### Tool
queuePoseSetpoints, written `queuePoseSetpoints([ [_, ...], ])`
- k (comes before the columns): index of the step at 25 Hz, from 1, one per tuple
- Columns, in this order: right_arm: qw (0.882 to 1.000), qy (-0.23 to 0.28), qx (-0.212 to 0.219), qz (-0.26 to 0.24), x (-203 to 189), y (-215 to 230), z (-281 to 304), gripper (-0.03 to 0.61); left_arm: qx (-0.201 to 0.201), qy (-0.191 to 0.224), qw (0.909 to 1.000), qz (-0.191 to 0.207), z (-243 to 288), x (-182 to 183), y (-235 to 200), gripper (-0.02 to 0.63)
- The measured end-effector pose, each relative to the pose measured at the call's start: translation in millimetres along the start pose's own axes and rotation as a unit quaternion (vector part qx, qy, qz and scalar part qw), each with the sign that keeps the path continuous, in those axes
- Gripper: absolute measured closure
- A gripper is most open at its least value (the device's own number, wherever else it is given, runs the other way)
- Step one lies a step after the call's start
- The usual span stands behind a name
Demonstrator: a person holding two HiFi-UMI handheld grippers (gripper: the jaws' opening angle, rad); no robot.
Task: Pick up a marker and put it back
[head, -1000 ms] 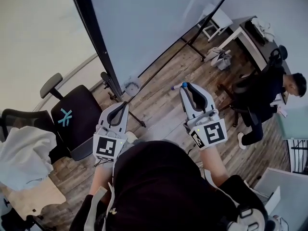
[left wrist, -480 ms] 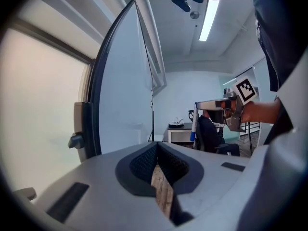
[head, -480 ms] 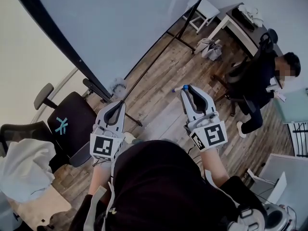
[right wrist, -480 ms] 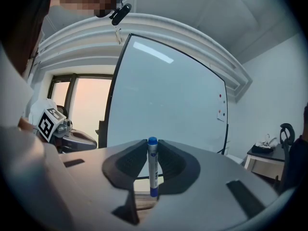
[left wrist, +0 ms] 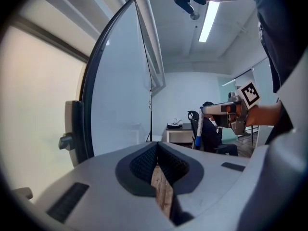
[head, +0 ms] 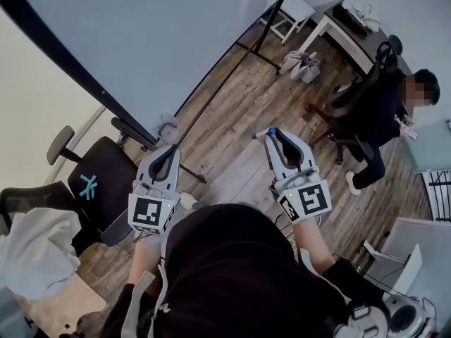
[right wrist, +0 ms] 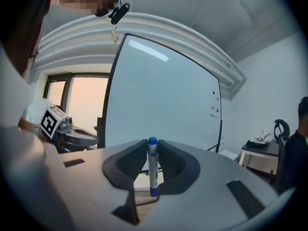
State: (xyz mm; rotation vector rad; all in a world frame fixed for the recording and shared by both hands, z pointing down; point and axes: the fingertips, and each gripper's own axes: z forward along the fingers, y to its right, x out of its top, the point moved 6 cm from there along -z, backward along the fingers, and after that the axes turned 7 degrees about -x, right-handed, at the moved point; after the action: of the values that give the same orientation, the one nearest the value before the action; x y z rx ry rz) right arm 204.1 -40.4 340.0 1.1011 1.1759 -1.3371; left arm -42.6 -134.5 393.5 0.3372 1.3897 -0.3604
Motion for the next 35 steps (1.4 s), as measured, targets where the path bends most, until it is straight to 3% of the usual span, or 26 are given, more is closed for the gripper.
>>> queuePoseSetpoints([
  [14,1.0,-0.002,0.012,0.004,-3.3,2.1,5.8,0.499,0.018,-0.006,0.9998,-0.001,-5.6,3.3,0.1,0.604],
  [25,0.997,0.012,0.077,-0.003,7.2,-29.0,37.9,0.499,0.059,-0.006,0.9982,-0.01,-38.9,-10.4,-3.0,0.604],
  [35,0.988,0.024,0.155,-0.009,20.8,-74.6,80.7,0.499,0.126,-0.012,0.9915,-0.032,-79.5,-15.9,-15.4,0.604],
])
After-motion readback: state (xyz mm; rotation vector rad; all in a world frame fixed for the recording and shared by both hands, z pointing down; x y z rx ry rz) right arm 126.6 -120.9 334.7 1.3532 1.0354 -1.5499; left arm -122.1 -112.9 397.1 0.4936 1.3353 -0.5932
